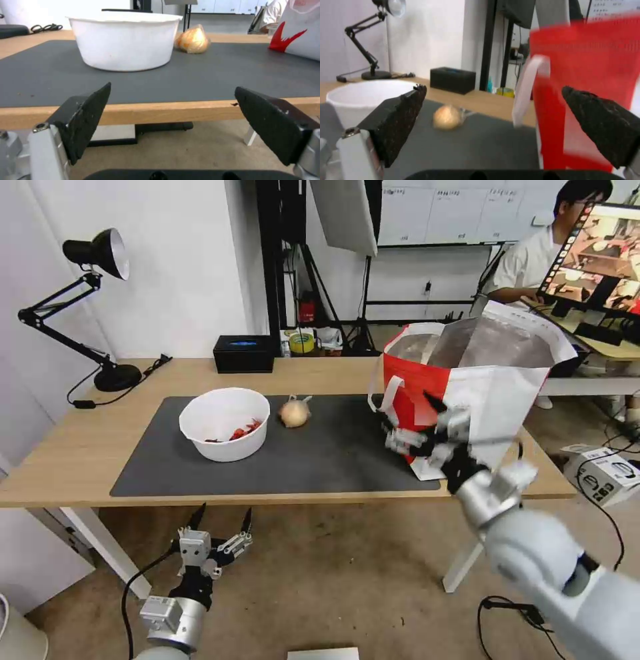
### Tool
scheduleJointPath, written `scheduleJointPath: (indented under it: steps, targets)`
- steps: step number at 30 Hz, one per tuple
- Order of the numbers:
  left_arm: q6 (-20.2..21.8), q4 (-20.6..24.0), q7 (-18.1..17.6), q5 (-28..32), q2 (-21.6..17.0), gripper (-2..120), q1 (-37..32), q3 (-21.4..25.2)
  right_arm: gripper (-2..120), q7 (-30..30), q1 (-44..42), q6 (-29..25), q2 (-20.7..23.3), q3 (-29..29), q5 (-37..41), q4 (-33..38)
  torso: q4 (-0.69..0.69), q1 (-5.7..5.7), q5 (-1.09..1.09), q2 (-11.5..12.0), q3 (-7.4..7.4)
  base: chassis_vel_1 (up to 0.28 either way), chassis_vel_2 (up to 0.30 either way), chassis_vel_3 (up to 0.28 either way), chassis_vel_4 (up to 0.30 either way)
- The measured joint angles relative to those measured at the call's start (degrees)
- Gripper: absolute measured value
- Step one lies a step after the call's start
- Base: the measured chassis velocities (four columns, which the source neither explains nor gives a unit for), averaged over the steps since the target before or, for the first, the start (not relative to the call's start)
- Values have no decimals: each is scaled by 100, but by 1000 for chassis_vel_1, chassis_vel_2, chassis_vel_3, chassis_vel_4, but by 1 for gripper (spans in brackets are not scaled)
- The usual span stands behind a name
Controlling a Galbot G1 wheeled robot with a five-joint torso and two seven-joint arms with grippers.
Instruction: Pick up the trash from the table and place it into the takeout bag.
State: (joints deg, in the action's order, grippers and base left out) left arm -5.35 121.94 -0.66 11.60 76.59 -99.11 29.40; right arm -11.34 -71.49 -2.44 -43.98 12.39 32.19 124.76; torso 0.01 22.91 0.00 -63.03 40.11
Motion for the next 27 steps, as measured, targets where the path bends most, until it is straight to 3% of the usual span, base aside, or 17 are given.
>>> scheduleJointPath:
  steps: [5,13,27]
  targets:
    - [-87,-74,0,-17,10,100,-5,6,100,74,-942,-579,-541,31,-803,-306,0,0,0,0,0,0,0,0,0]
    - [-166,-158,0,-25,-9,100,-24,73,100,90,-1663,-1064,-1144,-176,-1341,-866,-1,1,0,0,0,0,0,0,0]
    - [-165,-238,17,-46,-34,100,-64,97,100,20,-1676,-1224,-1357,-334,-1319,-1176,0,1,0,0,0,0,0,0,0]
